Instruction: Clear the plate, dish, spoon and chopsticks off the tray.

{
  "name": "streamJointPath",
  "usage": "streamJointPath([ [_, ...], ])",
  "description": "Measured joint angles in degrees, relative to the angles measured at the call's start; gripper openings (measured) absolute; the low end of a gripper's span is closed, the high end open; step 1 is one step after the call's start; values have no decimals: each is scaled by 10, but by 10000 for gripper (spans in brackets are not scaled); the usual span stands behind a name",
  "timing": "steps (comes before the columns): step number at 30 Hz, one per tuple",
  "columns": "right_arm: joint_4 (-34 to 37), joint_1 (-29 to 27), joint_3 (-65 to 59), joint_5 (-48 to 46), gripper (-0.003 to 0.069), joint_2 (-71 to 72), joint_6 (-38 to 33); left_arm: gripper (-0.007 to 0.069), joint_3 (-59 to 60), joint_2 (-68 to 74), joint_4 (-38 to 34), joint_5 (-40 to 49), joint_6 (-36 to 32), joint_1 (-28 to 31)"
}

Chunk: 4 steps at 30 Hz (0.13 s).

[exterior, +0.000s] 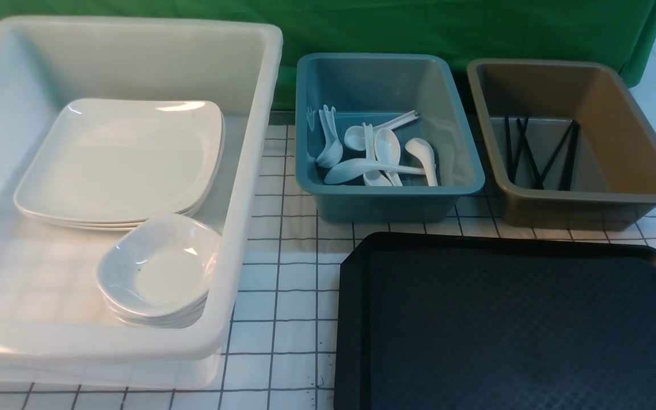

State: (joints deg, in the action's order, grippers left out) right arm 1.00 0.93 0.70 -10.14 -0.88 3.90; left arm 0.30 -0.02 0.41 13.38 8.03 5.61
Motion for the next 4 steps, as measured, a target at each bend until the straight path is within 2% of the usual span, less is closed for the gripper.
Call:
streamJointPath([
  [4, 0, 0, 0, 0, 240, 0, 0, 5, 0, 0, -1, 0, 0, 0],
])
